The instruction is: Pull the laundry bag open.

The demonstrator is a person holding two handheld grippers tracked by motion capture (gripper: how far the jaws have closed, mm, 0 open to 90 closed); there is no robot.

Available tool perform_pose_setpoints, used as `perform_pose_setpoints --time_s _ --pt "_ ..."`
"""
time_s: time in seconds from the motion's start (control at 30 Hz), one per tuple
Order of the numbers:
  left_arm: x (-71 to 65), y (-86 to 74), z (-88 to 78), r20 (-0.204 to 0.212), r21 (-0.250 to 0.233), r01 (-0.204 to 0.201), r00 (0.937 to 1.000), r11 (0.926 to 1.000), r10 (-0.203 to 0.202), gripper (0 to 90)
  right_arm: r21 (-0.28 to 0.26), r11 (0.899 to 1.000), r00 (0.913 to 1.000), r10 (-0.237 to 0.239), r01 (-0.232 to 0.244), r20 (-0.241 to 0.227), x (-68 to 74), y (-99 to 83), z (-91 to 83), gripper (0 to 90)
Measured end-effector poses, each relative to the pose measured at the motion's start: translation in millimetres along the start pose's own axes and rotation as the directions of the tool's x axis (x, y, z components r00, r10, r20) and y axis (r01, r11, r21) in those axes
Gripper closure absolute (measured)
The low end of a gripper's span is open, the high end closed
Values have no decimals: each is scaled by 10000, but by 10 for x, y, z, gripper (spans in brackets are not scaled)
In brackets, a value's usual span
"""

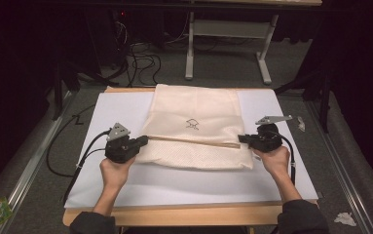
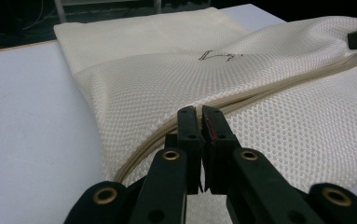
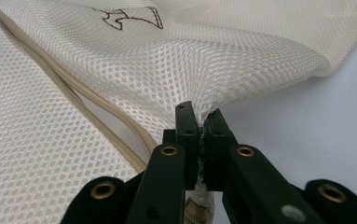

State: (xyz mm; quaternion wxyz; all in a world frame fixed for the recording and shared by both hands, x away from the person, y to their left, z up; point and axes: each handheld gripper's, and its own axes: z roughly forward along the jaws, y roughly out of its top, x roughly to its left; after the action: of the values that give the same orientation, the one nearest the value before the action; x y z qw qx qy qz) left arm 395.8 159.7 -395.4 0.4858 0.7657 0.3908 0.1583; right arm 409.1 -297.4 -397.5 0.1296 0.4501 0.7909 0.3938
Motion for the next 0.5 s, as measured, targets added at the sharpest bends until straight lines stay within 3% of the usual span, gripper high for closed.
perform_pose_setpoints --time_s 0.5 --pt "76 25 -90 -230 -64 104 9997 9999 -106 872 5 10000 9998 -19 19 185 -21 51 -21 889"
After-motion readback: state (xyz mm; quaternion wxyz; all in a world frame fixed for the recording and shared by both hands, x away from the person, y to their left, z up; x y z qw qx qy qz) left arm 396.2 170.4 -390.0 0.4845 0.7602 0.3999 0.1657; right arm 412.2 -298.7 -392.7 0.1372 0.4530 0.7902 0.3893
